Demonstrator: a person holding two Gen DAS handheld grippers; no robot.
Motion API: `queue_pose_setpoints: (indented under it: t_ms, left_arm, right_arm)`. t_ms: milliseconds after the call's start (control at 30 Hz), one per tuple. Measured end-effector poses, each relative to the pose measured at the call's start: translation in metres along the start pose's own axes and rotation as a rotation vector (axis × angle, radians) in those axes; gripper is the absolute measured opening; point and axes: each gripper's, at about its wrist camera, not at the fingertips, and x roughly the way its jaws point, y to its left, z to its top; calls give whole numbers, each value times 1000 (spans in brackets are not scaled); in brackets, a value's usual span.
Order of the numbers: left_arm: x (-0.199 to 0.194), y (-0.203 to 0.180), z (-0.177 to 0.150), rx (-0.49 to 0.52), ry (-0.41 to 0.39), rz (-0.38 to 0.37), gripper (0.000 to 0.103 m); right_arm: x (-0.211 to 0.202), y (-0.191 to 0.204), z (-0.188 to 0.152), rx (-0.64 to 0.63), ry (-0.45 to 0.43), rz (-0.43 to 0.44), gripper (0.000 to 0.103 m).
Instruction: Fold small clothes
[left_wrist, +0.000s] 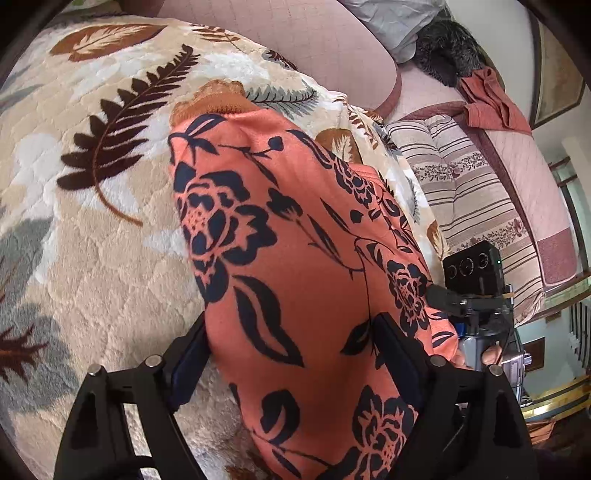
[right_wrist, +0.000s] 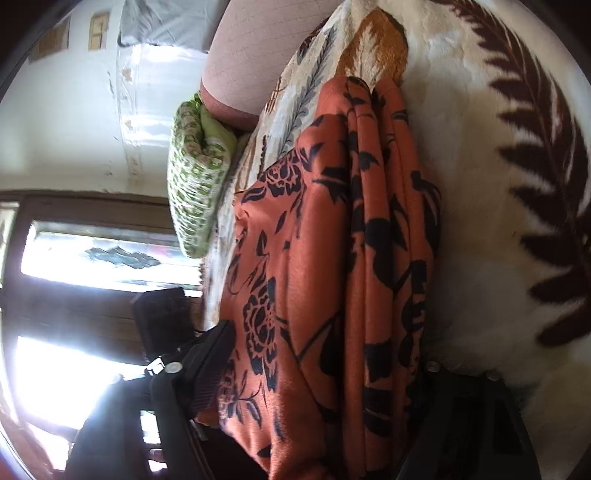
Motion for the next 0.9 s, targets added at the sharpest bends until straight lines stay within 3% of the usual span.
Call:
queue_pose_setpoints:
  t_ms: [100,200,267,333,433,467,533,633,900]
  left_arm:
    - [-2,1,-2,-2,-13,8,75]
    - [2,0,-1,-10,-25,11,75]
    - [6,-6,-2,19,-28,40,78]
    - [10,-12,-4,47,-32,46,88]
    - [13,-17,-6,66,-44,75,88]
    - [11,-15,-6,51,-54,70,86]
    - [7,-10,-7,23,-76,71,69]
    - [1,-8,-6,15,-95,71,54]
    - [-16,-15,-9,40,-141,88,49]
  right_arm:
    - [2,-3,1,-13,10,-33,58]
    - [2,-6,1,-11,8,-40,53]
    - [4,-4,1,-23,6,-52,53]
    - [7,-4,1,-20,1,-55,53]
    - [12,0,4,-17,-12,-70,53]
    - [12,3,3,-24,-17,-79,53]
    - [13,7,3,-39,-22,-96,52]
    - [14,14,3,-57,-32,-105,48]
    - [10,38,-6,-120,-79,-113,44]
